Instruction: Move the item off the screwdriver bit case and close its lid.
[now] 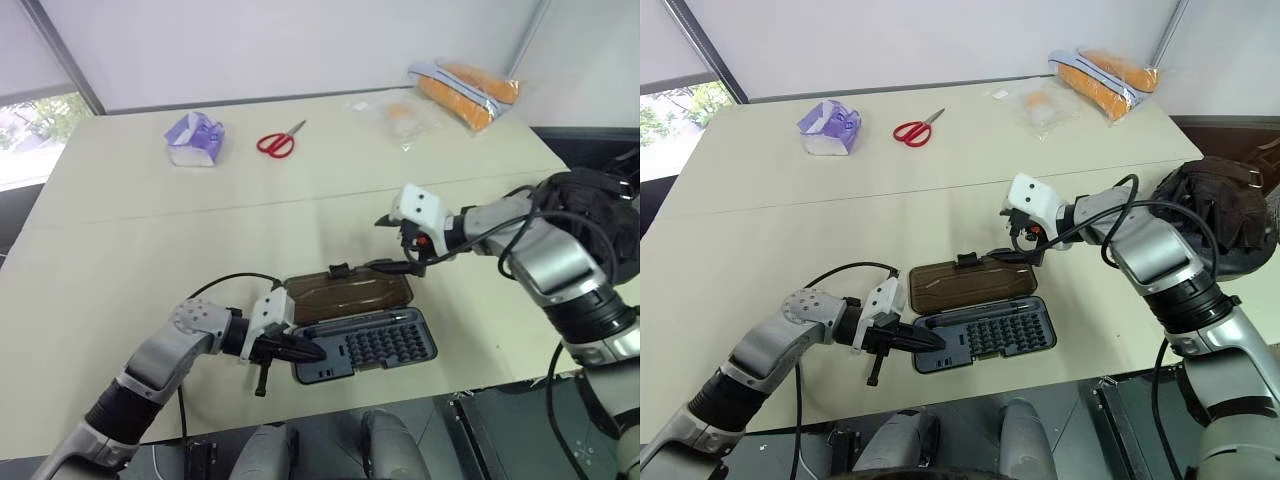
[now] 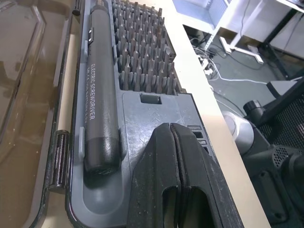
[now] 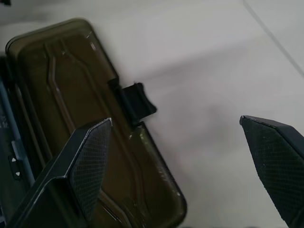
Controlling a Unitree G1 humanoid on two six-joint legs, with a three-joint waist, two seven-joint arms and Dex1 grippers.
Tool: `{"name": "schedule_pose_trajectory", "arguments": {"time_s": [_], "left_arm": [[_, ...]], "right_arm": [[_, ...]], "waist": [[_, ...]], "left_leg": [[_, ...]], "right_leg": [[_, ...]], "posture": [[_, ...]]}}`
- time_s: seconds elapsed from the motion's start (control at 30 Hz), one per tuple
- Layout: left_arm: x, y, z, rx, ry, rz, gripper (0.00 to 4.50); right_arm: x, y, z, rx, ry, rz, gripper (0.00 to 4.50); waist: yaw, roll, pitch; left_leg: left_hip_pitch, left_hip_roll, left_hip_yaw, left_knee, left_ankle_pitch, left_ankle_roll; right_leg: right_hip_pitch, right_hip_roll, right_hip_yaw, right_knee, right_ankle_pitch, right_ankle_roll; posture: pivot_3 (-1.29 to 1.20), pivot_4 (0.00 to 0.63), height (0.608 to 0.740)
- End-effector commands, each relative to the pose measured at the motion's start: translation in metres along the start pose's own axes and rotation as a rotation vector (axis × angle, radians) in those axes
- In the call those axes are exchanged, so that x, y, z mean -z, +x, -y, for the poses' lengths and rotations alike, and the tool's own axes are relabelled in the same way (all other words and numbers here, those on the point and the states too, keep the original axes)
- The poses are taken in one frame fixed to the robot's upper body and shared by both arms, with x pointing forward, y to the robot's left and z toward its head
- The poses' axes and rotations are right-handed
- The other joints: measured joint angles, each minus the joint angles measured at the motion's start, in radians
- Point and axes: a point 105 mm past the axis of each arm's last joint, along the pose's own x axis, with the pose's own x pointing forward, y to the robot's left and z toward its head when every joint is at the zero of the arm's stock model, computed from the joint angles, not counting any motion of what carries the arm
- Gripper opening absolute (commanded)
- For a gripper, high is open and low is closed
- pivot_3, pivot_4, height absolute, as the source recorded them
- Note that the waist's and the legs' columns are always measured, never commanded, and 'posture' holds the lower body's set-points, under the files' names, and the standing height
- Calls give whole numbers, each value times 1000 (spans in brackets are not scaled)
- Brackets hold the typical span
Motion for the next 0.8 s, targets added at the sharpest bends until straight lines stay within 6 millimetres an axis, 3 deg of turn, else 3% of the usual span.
{"name": "schedule_pose_trajectory", "arguments": {"time_s": [0.03, 0.3, 0.57, 0.8], "left_arm": [[20, -1, 0, -41, -63, -52, 0], [22, -2, 5, -44, -64, -60, 0], [22, -5, 4, -53, -56, -68, 0], [22, -5, 2, -53, -51, -74, 0]], "right_arm": [[-2, 9, 4, -5, -35, 32, 4490], [17, 25, 20, 13, -30, -3, 4490], [34, 27, 20, -15, -33, -55, 4490], [32, 32, 12, -53, -38, -42, 4490]], "waist": [[0, 0, 0], [-2, 0, 0], [-3, 0, -1], [-3, 0, -1]], "left_leg": [[0, 0, 0, 0, 0, 0], [1, 0, 0, 0, 0, 0], [1, 0, 0, 0, 0, 0], [1, 0, 0, 0, 0, 0]], "right_leg": [[0, 0, 0, 0, 0, 0], [0, 0, 0, 0, 0, 0], [0, 0, 0, 0, 0, 0], [0, 0, 0, 0, 0, 0]], "posture": [[0, 150, 740], [0, 150, 740], [0, 150, 740], [0, 150, 740]]}}
